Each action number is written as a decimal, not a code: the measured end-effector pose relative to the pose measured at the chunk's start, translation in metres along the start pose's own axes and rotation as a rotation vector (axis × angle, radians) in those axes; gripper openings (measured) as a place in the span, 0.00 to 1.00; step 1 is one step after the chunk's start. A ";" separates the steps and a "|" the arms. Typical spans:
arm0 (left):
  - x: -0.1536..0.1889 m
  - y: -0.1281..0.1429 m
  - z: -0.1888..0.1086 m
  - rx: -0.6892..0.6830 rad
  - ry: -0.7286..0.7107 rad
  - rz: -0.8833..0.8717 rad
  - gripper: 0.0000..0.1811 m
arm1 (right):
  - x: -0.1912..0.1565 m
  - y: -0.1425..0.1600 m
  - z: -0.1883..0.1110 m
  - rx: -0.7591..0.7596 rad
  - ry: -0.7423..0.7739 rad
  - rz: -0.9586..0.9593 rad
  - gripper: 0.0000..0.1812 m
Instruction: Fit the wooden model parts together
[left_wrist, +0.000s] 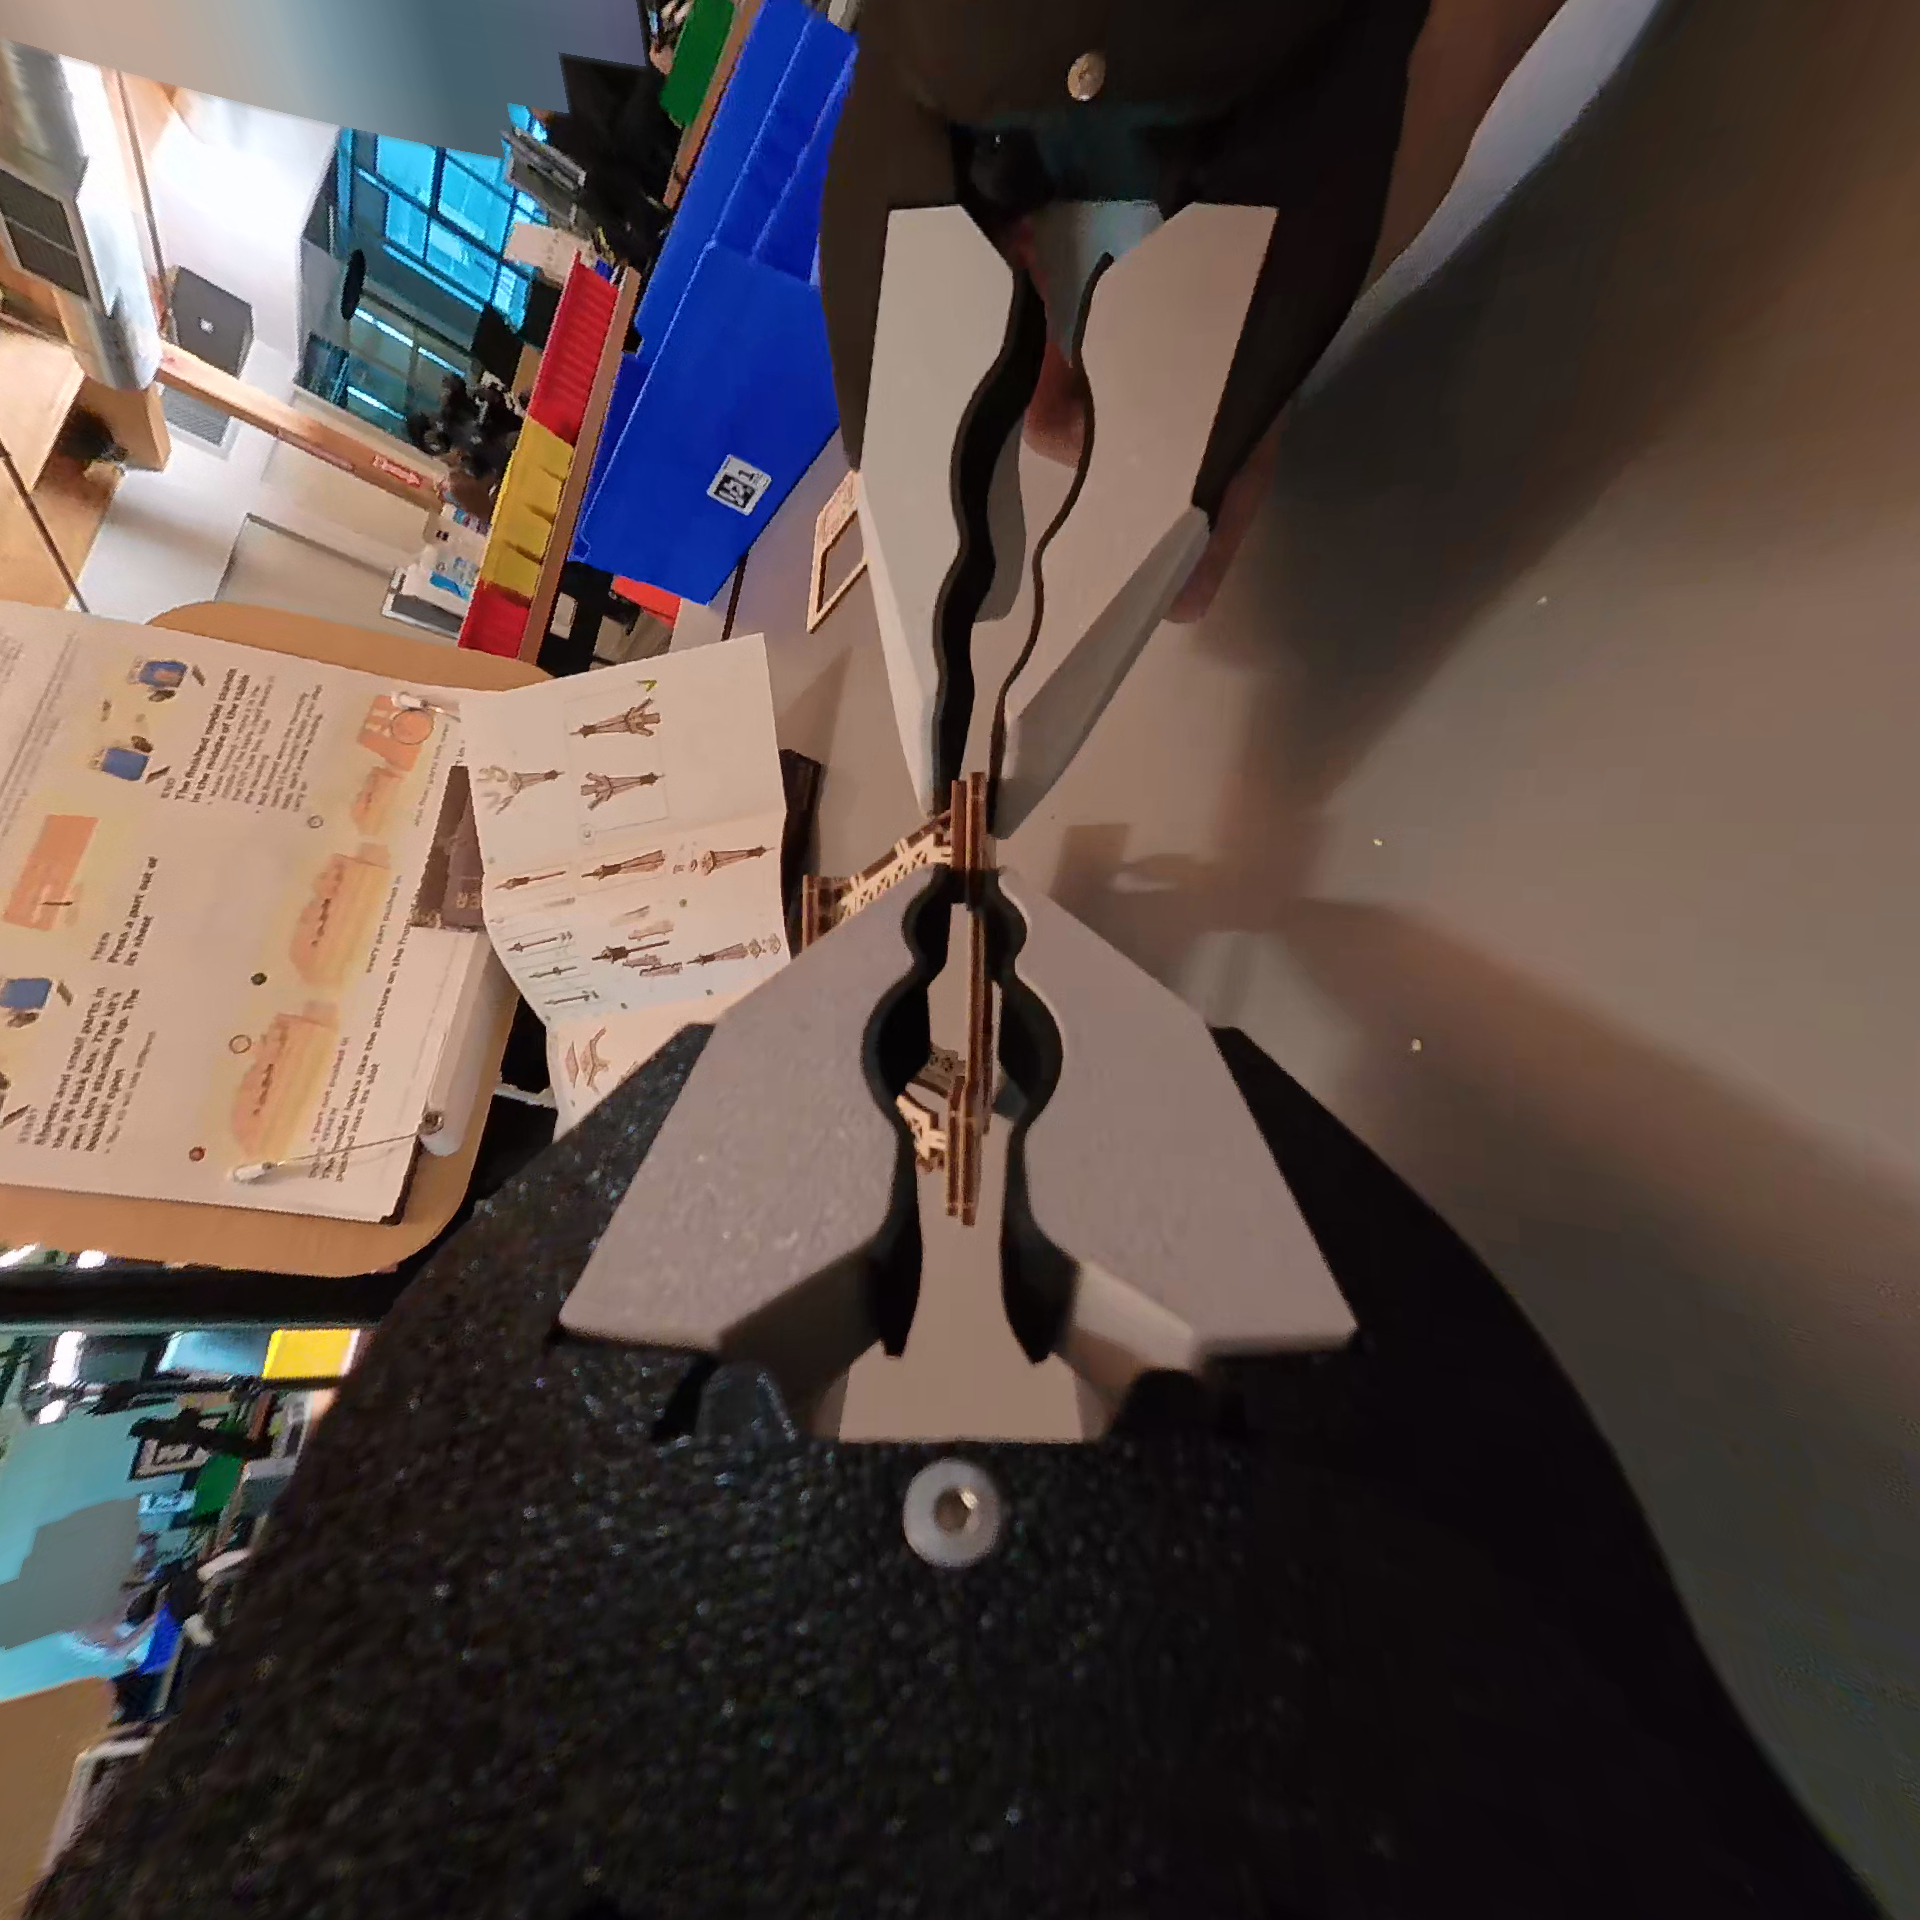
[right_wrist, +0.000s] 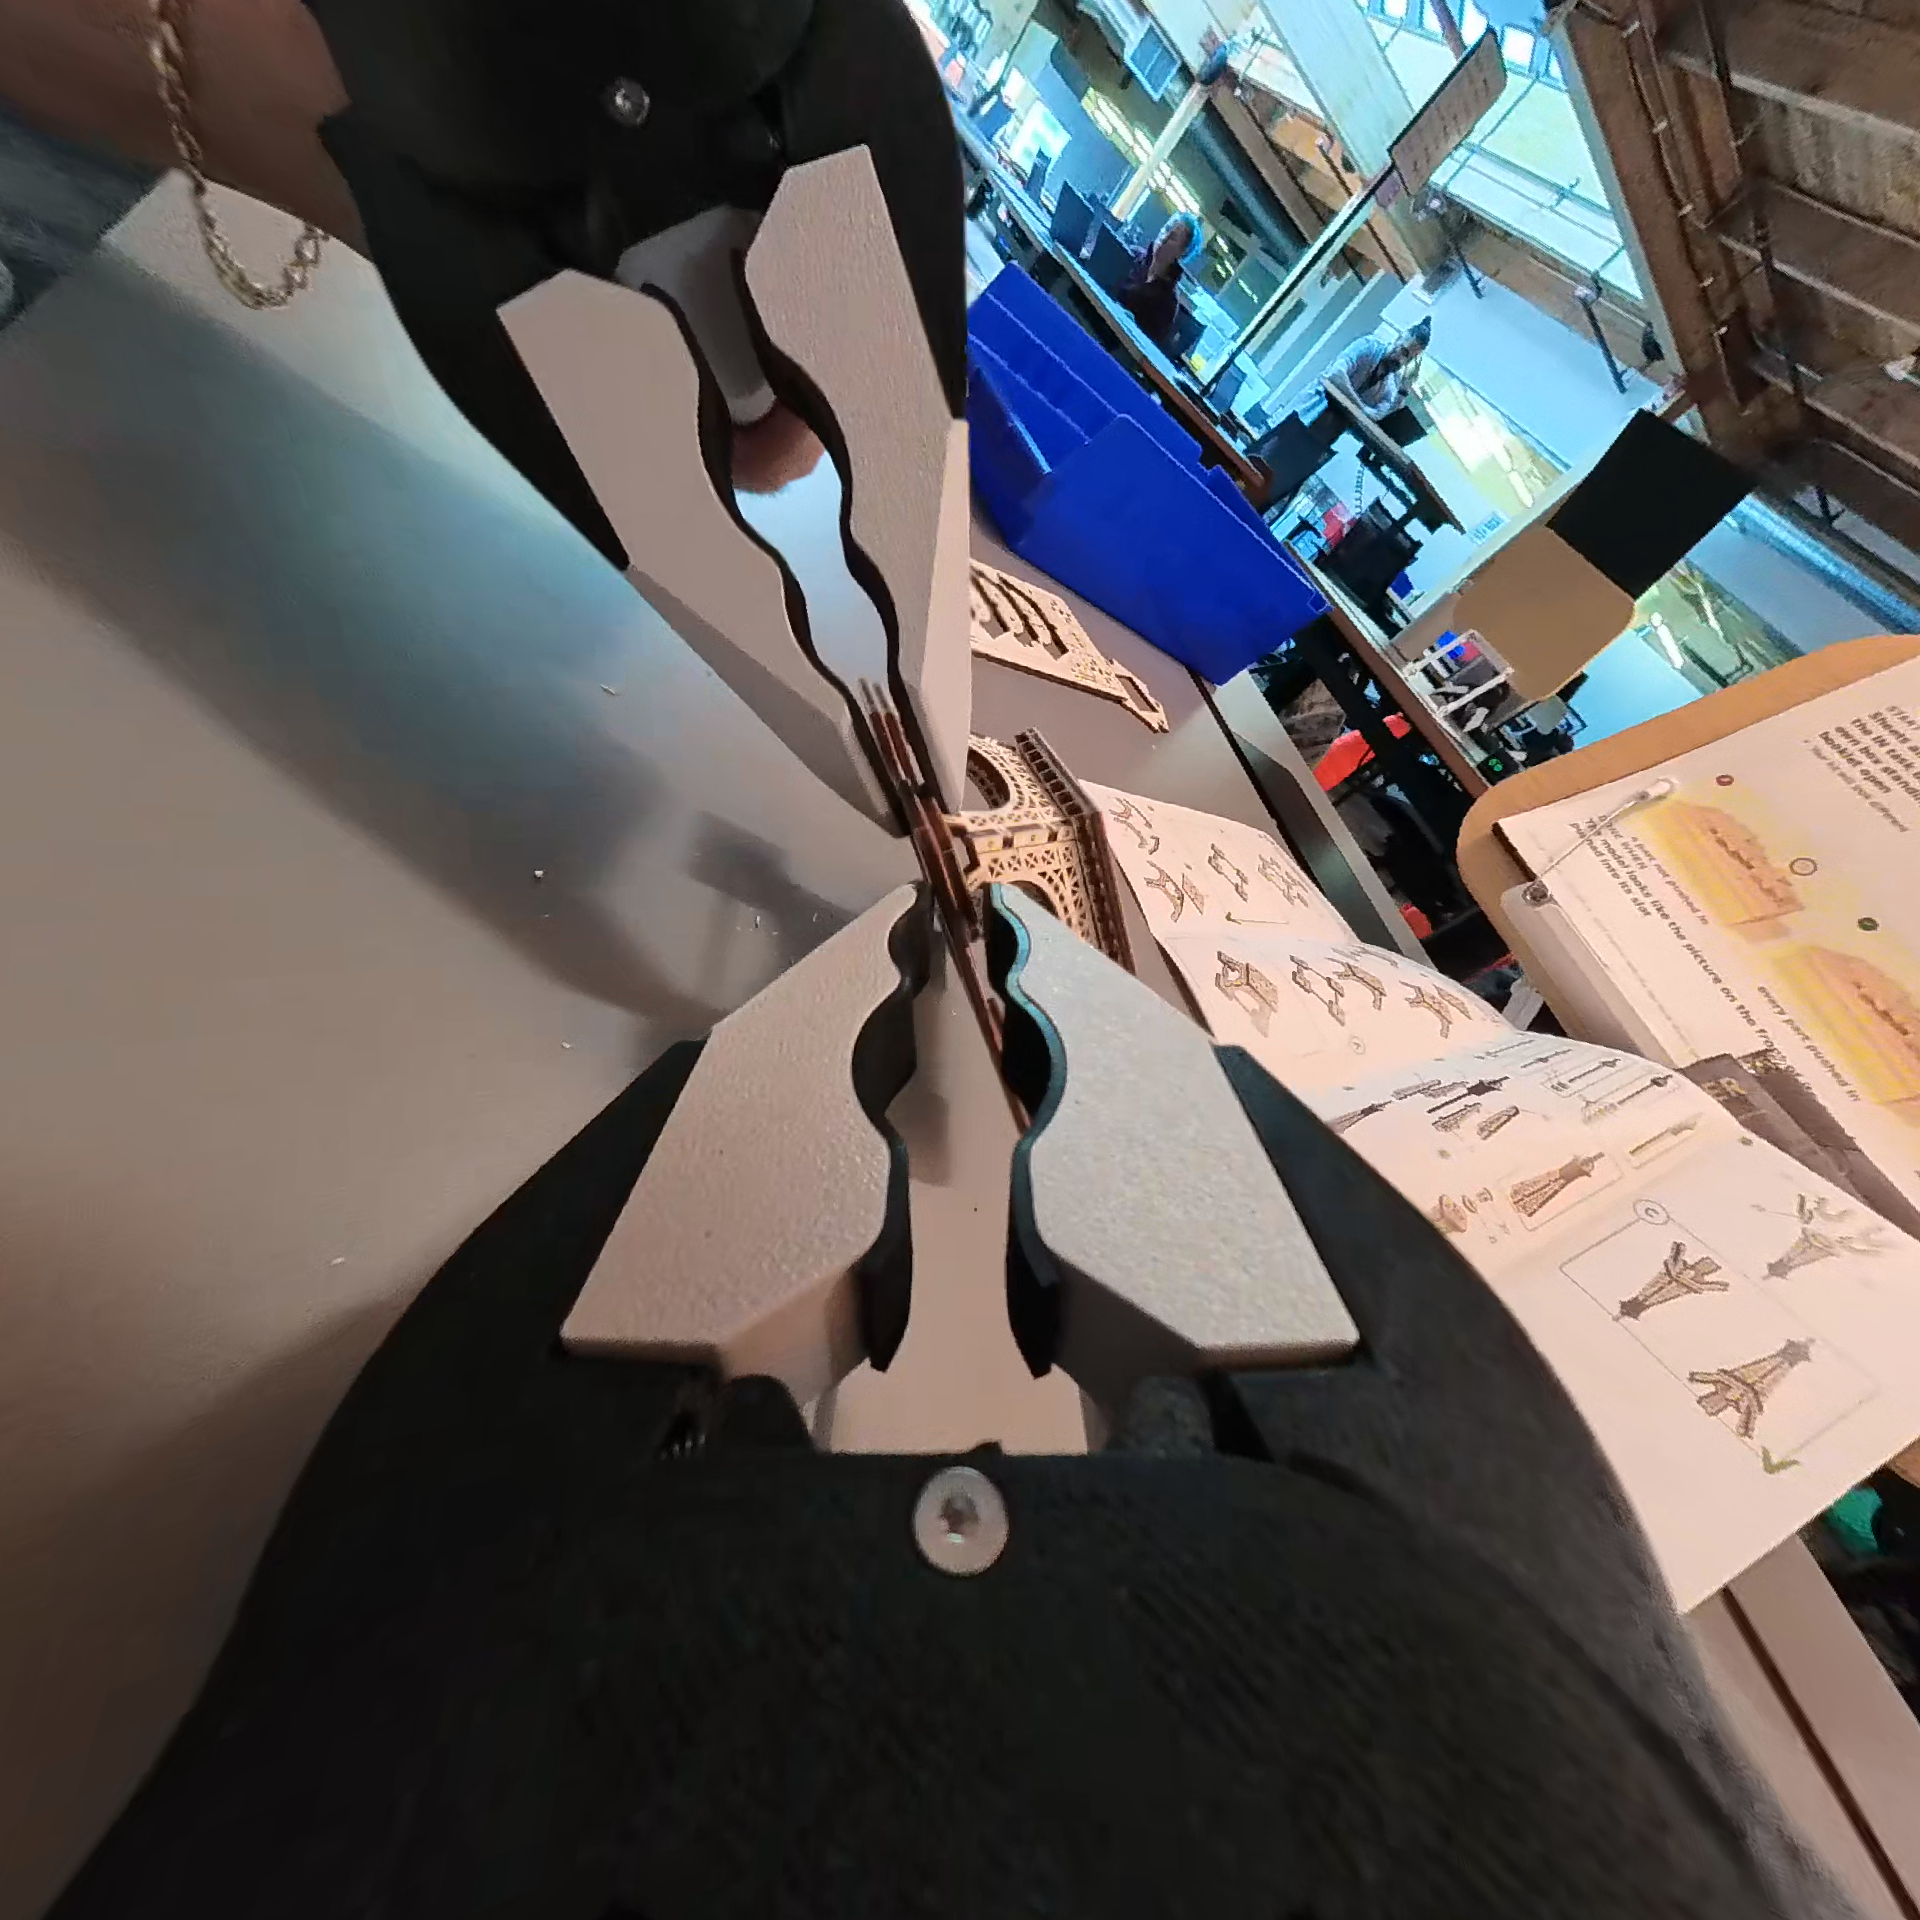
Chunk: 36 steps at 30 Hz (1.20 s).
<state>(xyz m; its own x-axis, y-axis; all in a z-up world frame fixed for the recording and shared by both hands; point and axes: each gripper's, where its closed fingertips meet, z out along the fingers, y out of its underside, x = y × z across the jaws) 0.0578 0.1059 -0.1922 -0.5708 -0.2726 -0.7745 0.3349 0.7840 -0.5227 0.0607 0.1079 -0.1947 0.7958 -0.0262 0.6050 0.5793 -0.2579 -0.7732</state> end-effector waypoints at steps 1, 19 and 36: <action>-0.001 -0.001 -0.001 0.015 0.006 -0.009 0.02 | 0.000 -0.001 -0.001 0.009 0.003 -0.008 0.03; -0.009 -0.003 -0.002 0.177 0.088 -0.105 0.02 | 0.005 -0.009 -0.006 0.045 0.038 -0.083 0.03; -0.012 -0.006 -0.004 0.241 0.099 -0.140 0.01 | 0.005 -0.015 -0.008 0.060 0.067 -0.208 0.03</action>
<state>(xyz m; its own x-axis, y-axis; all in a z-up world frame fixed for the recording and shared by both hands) 0.0592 0.1070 -0.1785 -0.6906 -0.3035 -0.6565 0.4096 0.5840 -0.7008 0.0546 0.1037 -0.1792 0.6459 -0.0436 0.7622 0.7406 -0.2063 -0.6395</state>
